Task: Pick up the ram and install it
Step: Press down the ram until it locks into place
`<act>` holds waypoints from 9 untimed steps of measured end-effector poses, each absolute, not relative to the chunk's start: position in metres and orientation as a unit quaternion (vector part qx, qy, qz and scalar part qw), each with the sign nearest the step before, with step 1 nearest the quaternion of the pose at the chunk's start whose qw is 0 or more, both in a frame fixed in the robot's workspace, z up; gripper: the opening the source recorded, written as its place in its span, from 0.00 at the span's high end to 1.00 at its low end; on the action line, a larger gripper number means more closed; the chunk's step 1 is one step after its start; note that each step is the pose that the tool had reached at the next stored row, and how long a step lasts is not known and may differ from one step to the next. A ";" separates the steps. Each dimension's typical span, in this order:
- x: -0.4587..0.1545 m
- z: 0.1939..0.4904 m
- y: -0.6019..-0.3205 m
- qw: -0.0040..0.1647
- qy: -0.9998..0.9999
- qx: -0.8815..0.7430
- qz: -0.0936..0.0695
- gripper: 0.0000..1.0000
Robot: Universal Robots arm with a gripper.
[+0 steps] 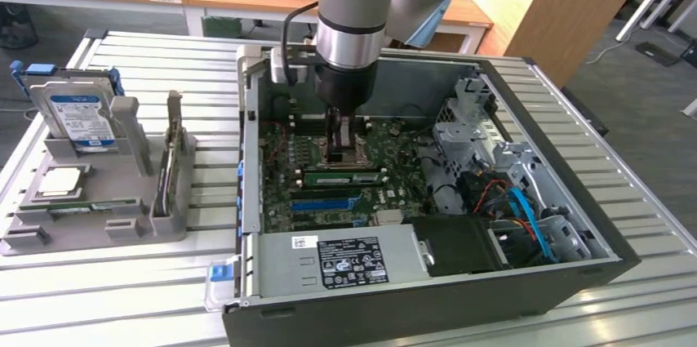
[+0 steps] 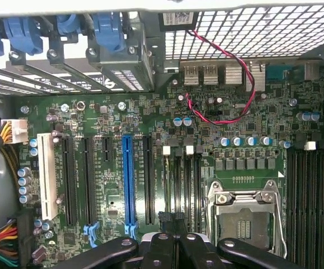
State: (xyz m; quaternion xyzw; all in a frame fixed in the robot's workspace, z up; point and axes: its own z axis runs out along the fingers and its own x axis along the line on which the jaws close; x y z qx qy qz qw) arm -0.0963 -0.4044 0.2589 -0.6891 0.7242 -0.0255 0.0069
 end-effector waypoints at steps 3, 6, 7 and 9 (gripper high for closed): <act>-0.096 0.259 -0.404 0.007 0.724 -0.689 -0.026 0.89; -0.096 0.257 -0.404 0.007 0.724 -0.689 -0.026 0.89; -0.096 0.257 -0.404 0.007 0.724 -0.689 -0.026 0.89; -0.096 0.255 -0.404 0.007 0.724 -0.689 -0.026 0.89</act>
